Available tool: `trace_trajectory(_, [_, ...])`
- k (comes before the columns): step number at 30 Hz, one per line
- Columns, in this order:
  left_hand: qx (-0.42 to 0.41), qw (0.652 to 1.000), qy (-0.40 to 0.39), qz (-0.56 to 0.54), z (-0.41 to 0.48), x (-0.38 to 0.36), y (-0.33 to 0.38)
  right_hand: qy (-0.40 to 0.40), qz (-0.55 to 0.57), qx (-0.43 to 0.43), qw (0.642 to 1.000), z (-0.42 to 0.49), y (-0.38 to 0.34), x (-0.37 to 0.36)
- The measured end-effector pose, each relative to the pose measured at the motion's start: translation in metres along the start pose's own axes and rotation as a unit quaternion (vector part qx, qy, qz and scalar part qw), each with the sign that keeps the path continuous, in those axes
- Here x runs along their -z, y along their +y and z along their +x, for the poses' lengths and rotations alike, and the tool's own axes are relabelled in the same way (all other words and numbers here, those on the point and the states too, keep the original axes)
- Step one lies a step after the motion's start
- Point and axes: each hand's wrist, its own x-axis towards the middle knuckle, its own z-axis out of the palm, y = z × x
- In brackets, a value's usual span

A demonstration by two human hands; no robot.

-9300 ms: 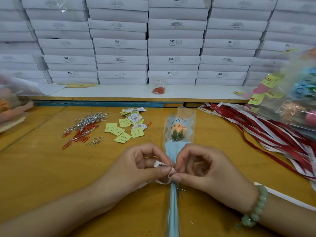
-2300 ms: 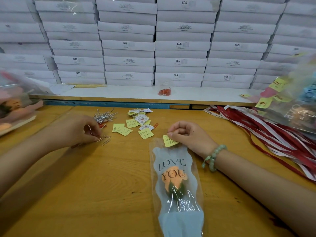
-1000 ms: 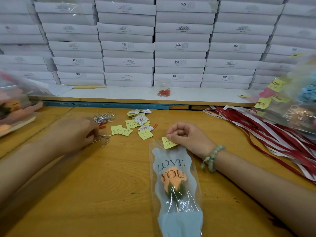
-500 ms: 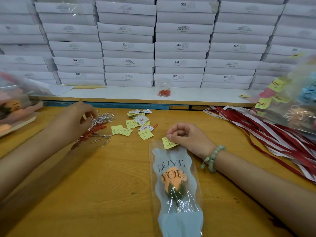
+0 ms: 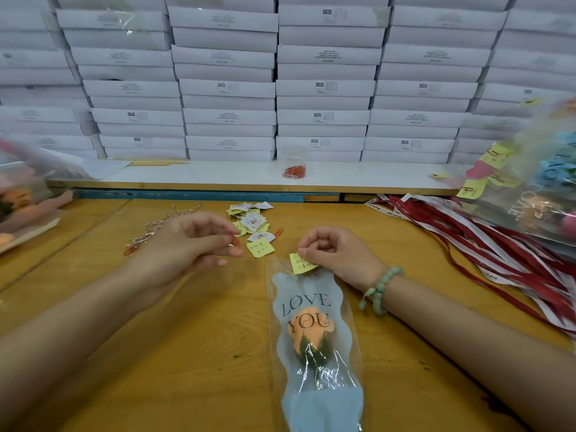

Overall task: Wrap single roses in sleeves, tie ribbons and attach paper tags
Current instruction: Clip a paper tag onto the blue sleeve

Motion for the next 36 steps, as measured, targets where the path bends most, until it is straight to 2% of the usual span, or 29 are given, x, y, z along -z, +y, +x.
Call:
trace_trajectory(3, [0.025,0.997,-0.031,-0.059,-0.001,-0.011,-0.002,0.004,-0.001,0.001,1.000,0.001,0.001,0.000])
trace_trajectory(7, [0.034,0.995,-0.048,-0.075,0.001,-0.025,-0.002,0.003,0.005,0.005,1.000,0.001,0.002,-0.001])
trace_trajectory(13, [0.062,0.998,0.017,-0.016,0.013,-0.048,-0.007,0.000,0.008,0.011,1.000,0.001,0.003,0.000])
trace_trajectory(20, [-0.054,0.997,-0.017,0.050,0.009,-0.060,-0.021,0.004,0.021,0.022,1.000,0.001,0.004,0.000])
trace_trajectory(33, [-0.087,0.994,-0.052,0.033,0.007,-0.057,-0.024,-0.019,0.036,0.033,0.999,-0.002,0.001,0.000])
trace_trajectory(36, [-0.083,0.995,-0.040,0.044,0.007,-0.058,-0.024,-0.031,0.054,0.029,0.998,-0.003,0.000,0.001])
